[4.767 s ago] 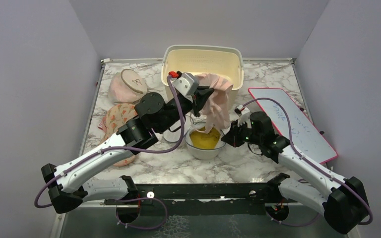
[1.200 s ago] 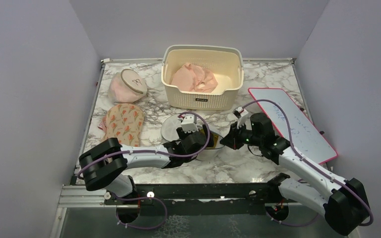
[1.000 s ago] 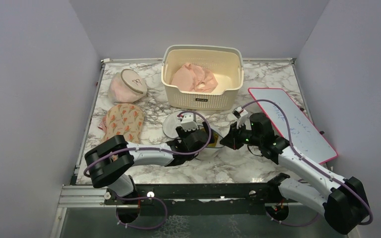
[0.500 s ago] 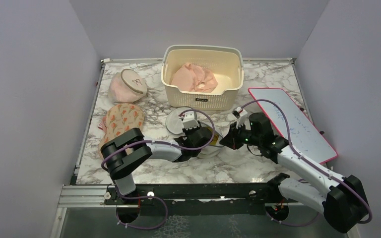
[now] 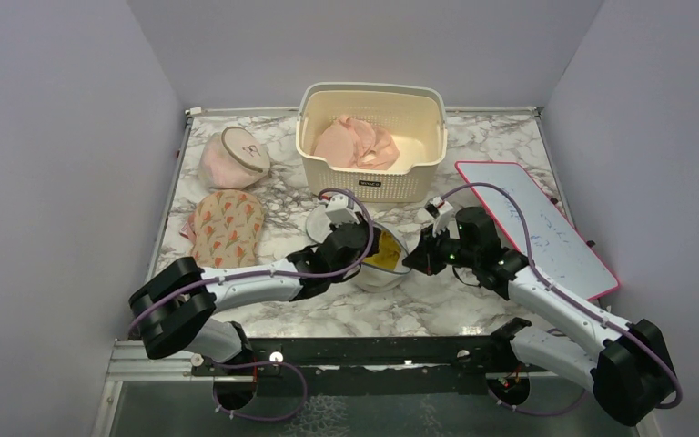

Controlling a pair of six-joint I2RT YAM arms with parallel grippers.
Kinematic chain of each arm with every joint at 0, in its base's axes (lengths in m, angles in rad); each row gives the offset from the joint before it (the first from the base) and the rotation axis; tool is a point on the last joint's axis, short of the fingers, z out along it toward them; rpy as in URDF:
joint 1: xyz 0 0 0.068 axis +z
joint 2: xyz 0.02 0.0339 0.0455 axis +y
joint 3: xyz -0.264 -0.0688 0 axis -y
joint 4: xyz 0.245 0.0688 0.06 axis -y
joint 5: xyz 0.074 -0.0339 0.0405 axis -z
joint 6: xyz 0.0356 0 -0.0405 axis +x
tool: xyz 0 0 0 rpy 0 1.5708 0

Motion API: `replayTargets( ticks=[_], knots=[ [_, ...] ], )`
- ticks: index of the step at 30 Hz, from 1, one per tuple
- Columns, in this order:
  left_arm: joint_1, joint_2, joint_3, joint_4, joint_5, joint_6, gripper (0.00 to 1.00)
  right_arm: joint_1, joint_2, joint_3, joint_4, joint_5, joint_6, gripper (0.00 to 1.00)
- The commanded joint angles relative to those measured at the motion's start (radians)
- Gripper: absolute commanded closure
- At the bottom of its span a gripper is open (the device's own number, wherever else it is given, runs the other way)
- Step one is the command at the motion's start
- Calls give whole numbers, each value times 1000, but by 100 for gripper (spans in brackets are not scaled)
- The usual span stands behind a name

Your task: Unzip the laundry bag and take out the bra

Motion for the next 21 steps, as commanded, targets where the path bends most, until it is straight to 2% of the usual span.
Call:
replayTargets(
  ticks=[1, 6, 9, 15, 21],
  knots=[
    [0, -66, -49, 29, 143, 48, 100, 4, -20, 5, 26, -1, -12, 99],
    [-2, -61, -41, 30, 185, 85, 100, 4, -15, 9, 27, -2, -14, 99],
    [-2, -2, -14, 23, 201, 87, 87, 5, -14, 9, 25, -3, -14, 99],
    [-3, 156, 92, 16, 226, 187, 57, 4, -33, 1, 28, -7, -12, 99],
    [-5, 207, 89, 7, 220, 146, 50, 4, -27, 7, 17, 19, -9, 99]
  ],
)
